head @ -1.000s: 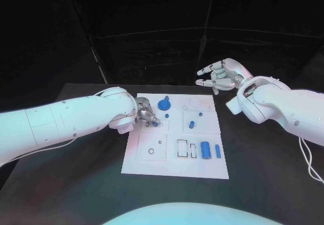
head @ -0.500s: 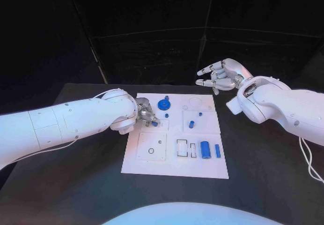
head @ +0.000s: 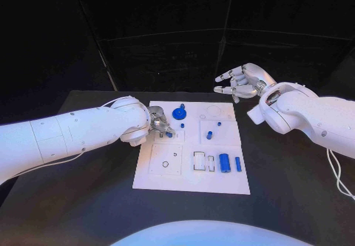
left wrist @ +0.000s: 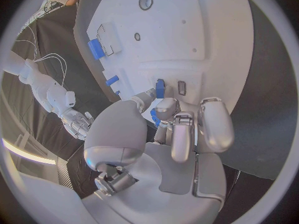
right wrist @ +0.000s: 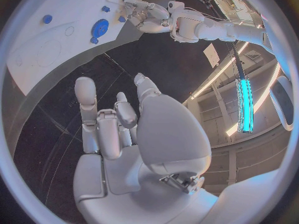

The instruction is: Assemble the parts on the task board

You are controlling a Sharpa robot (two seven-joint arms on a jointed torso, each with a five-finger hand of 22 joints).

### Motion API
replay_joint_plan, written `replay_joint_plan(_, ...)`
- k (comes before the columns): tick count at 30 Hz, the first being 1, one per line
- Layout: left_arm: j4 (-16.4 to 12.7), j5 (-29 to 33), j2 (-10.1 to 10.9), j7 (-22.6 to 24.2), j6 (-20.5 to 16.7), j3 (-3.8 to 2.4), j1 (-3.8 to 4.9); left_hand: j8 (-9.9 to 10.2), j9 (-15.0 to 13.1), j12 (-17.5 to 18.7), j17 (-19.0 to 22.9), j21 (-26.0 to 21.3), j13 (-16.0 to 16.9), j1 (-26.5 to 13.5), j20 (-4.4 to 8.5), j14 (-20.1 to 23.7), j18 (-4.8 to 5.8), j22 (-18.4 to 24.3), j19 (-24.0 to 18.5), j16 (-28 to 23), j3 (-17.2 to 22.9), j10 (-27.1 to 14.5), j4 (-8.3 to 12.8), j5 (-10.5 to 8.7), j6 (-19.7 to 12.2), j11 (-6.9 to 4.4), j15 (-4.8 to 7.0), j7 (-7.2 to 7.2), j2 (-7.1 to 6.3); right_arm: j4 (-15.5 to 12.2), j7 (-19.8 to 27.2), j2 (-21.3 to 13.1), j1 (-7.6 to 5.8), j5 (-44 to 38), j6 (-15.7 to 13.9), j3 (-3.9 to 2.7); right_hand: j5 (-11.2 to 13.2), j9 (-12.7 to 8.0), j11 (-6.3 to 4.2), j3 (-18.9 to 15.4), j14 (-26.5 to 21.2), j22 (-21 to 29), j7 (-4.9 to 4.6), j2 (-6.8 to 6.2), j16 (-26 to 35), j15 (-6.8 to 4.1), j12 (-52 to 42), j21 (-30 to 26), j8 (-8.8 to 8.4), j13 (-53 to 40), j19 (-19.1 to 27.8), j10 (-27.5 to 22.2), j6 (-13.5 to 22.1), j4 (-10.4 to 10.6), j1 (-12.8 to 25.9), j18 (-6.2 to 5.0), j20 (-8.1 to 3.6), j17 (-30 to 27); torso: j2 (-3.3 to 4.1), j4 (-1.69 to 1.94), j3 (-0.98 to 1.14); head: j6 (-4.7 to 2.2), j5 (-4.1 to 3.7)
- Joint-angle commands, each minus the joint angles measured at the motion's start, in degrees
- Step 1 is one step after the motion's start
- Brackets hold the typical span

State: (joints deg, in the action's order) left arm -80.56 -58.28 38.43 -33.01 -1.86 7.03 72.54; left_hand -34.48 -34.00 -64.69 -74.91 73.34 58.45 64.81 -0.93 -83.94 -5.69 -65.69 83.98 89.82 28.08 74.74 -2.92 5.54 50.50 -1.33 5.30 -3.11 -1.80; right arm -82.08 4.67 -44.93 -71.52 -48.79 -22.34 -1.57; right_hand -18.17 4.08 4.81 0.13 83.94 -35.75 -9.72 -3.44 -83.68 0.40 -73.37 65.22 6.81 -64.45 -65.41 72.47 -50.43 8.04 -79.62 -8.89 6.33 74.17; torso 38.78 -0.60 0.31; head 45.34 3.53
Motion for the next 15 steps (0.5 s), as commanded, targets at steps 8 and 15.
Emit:
replay_joint_plan(8,0.13,-0.57,-0.04,-0.88,2.75,0.08,-0.09,-0.65,-0.34,0.24,-15.09,0.14,-0.25,-0.70,-0.03,-6.06,0.96,-0.38,0.26,0.18,10.76,0.31,10.01,0.37,-0.15,-0.05,-0.20,0.04,-0.36,0.00,0.20,0.05,-0.10,-0.05,0.66,-0.05,-0.22,0.01,-0.26,-0.18,2.64,0.05,0.10,0.30,0.22,-0.38,0.15,-0.39,0.30,0.02,0.08,0.02,-0.32,0.02,0.12,-0.46,-0.24,0.02,0.02,0.02,0.03,0.17,0.01)
replay_joint_plan(15,0.51,-0.57,-0.27,-1.20,3.09,0.08,-0.08,-1.30,-0.76,-0.59,-15.09,0.61,0.49,-2.45,0.16,-6.06,1.08,-1.12,0.48,0.18,10.24,1.10,8.89,0.33,0.61,-0.46,0.10,0.66,-1.19,0.00,0.19,0.09,-0.10,-0.05,0.69,-0.04,-0.22,0.01,-0.26,-0.18,2.64,0.05,0.10,0.30,0.22,-0.38,0.15,-0.39,0.30,0.02,0.08,0.02,-0.32,0.02,0.12,-0.46,-0.24,0.02,0.01,-0.05,0.04,0.31,0.05)
